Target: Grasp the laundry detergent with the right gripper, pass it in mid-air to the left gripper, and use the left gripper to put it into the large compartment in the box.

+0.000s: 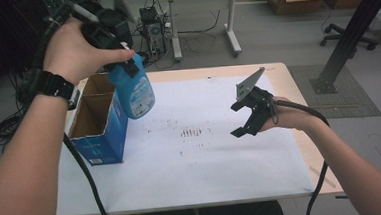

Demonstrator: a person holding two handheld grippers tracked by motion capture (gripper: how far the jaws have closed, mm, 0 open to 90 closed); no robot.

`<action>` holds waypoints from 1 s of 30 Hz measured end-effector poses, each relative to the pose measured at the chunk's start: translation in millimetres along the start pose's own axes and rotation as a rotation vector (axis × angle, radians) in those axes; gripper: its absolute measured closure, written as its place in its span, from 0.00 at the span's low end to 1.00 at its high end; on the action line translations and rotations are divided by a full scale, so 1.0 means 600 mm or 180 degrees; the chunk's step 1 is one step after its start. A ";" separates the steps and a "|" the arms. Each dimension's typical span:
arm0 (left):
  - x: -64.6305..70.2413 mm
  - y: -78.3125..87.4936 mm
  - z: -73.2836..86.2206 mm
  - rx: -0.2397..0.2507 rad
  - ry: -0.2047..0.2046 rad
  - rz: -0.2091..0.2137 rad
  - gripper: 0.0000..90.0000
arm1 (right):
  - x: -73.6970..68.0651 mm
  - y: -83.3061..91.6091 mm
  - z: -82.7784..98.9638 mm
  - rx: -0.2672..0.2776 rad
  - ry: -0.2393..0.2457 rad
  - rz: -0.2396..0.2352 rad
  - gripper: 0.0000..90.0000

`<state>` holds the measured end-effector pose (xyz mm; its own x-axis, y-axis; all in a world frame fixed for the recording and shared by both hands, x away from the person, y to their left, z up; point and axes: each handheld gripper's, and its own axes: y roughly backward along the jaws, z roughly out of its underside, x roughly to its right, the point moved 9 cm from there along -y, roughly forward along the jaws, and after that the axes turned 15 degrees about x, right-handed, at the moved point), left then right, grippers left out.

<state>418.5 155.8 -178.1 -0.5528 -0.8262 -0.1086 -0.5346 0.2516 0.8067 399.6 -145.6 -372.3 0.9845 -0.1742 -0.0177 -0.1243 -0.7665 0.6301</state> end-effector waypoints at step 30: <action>-0.165 0.011 0.105 -0.0217 0.1349 -0.0863 0.42 | 0.045 0.102 0.099 -0.0554 -0.0180 0.0329 0.07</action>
<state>429.4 271.3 -198.4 -0.0844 -0.9928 -0.0855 -0.5722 -0.0220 0.8198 411.5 -233.8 -380.4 0.9585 -0.2846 0.0134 -0.1962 -0.6253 0.7553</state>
